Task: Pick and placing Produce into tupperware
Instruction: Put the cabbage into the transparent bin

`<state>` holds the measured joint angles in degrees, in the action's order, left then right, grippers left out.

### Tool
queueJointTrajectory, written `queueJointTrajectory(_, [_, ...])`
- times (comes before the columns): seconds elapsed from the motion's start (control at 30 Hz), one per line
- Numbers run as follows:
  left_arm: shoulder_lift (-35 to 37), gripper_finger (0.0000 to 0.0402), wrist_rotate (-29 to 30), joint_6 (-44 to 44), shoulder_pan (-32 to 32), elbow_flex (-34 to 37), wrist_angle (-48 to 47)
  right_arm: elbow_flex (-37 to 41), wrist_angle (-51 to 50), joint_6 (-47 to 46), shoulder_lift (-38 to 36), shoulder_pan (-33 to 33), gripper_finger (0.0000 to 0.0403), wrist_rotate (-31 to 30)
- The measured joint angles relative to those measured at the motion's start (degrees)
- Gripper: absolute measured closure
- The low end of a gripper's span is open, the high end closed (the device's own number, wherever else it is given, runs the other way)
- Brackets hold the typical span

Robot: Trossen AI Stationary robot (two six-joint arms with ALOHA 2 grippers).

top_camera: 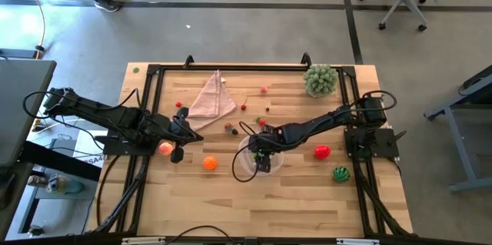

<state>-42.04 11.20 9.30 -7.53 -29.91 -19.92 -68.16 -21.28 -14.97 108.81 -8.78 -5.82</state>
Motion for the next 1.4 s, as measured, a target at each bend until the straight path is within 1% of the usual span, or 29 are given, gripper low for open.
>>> queueJointTrajectory(1.4, [0.0, 0.0401, -0.01, 0.0, 0.0, -0.01, 0.01, 0.0, 2.21, -2.06, -0.02, 0.02, 0.0141, 0.04])
